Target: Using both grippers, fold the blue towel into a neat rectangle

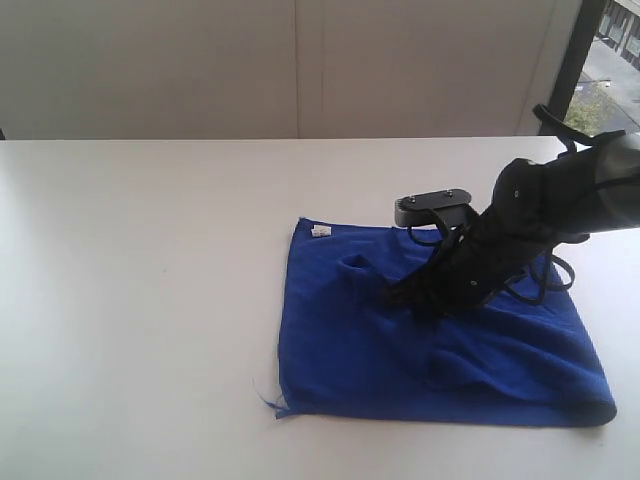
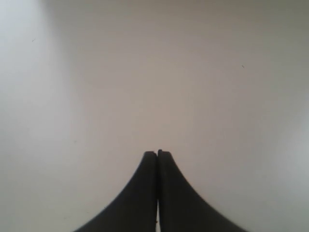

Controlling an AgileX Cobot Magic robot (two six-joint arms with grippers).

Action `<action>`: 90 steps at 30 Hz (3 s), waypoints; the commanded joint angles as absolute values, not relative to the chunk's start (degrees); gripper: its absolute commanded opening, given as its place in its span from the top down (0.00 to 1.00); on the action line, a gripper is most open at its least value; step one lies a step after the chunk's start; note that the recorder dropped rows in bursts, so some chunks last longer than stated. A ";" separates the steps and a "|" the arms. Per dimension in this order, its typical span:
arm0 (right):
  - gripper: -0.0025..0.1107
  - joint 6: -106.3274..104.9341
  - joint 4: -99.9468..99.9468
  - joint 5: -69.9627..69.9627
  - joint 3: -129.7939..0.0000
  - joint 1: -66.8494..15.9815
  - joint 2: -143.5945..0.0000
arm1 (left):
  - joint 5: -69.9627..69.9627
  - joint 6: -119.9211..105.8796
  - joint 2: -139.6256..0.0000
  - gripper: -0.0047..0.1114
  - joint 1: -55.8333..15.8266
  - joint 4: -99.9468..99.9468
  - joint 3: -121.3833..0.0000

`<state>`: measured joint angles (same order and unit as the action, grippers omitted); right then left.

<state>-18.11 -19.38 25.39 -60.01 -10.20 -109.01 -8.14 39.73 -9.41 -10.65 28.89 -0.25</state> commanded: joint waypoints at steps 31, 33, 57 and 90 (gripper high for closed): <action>0.98 -20.34 -20.89 30.12 -59.85 -24.31 -100.70 | -7.77 40.04 -9.63 0.96 -10.96 29.30 0.00; 0.98 -20.34 -20.99 29.76 -59.85 -25.83 -100.70 | -7.77 40.04 -9.63 0.96 -10.96 29.30 0.00; 0.98 -19.13 -22.45 27.21 -59.96 -33.81 -103.47 | -7.77 40.04 -9.63 0.96 -10.96 29.30 0.00; 0.49 -10.55 -4.62 27.69 -56.00 -33.20 -84.64 | -5.98 40.04 -9.63 0.96 -10.96 29.30 0.00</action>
